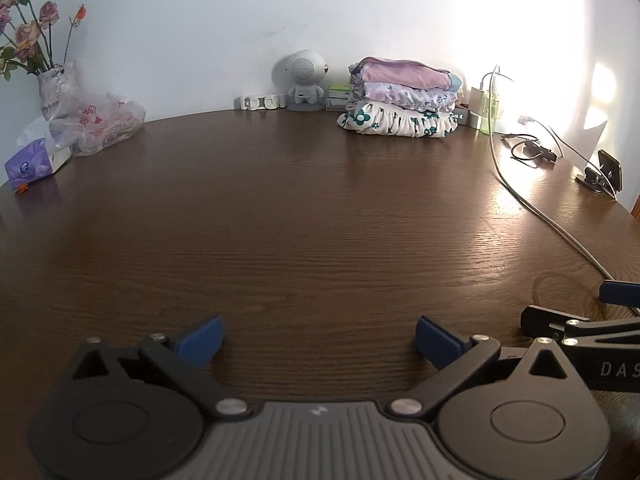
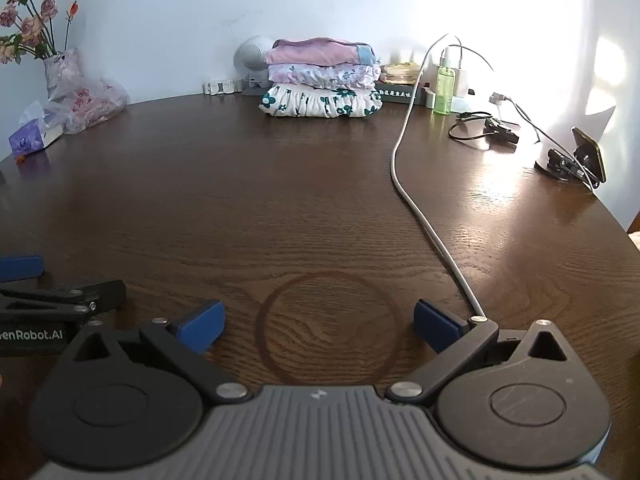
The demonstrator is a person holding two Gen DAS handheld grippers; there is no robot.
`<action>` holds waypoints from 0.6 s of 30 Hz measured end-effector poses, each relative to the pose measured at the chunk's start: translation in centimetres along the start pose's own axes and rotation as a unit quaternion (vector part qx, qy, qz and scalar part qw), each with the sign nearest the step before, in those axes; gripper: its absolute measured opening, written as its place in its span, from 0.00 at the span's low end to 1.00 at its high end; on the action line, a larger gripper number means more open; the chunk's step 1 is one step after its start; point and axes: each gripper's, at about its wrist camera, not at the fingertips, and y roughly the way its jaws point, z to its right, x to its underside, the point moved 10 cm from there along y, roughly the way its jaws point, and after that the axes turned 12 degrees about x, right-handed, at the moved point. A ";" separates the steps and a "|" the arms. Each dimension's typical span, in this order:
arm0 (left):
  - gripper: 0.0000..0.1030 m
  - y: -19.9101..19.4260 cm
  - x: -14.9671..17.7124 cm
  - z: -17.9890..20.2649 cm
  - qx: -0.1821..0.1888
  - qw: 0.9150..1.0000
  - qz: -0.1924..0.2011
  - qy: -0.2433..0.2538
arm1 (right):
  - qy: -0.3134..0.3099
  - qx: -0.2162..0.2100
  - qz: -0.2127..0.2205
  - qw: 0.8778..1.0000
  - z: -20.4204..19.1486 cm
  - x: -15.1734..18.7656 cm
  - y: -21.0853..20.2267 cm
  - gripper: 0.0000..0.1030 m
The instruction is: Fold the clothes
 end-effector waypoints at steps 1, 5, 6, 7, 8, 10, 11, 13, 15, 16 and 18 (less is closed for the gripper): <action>1.00 0.0 0.0 0.0 0.000 1.000 0.000 0.000 | -0.001 0.001 0.000 1.000 0.0 0.0 0.0 1.00; 1.00 0.0 0.0 0.0 0.001 1.000 0.000 0.000 | -0.002 0.002 0.000 1.000 0.0 0.2 -0.4 1.00; 1.00 0.1 0.0 0.0 0.002 1.000 0.000 0.001 | -0.003 0.001 0.000 1.000 -0.1 0.2 -0.4 1.00; 1.00 0.1 0.0 0.1 0.004 1.000 0.000 0.002 | -0.003 0.000 0.000 1.000 0.0 0.2 -0.4 1.00; 1.00 0.1 0.0 0.2 0.006 1.000 0.000 0.003 | -0.003 0.002 0.000 1.000 -0.1 0.2 -0.4 1.00; 1.00 0.1 0.0 0.3 0.010 1.000 -0.001 0.005 | -0.002 0.002 0.000 1.000 -0.1 0.2 -0.3 1.00; 1.00 0.1 0.0 0.3 0.010 1.000 -0.001 0.005 | -0.001 0.002 0.000 1.000 0.0 0.1 -0.3 1.00; 1.00 0.1 0.0 0.3 0.010 1.000 -0.001 0.005 | 0.001 0.005 -0.001 1.000 0.0 0.0 -0.1 1.00; 1.00 0.2 0.0 0.2 0.010 1.000 -0.001 0.004 | 0.002 0.006 -0.001 1.000 0.0 0.0 0.0 1.00; 1.00 0.1 0.0 0.2 0.009 1.000 0.000 0.004 | 0.001 0.005 0.000 1.000 0.0 0.0 0.0 1.00; 1.00 0.2 -0.1 0.2 0.009 1.000 0.000 0.004 | 0.001 0.003 0.000 1.000 0.0 0.0 0.0 1.00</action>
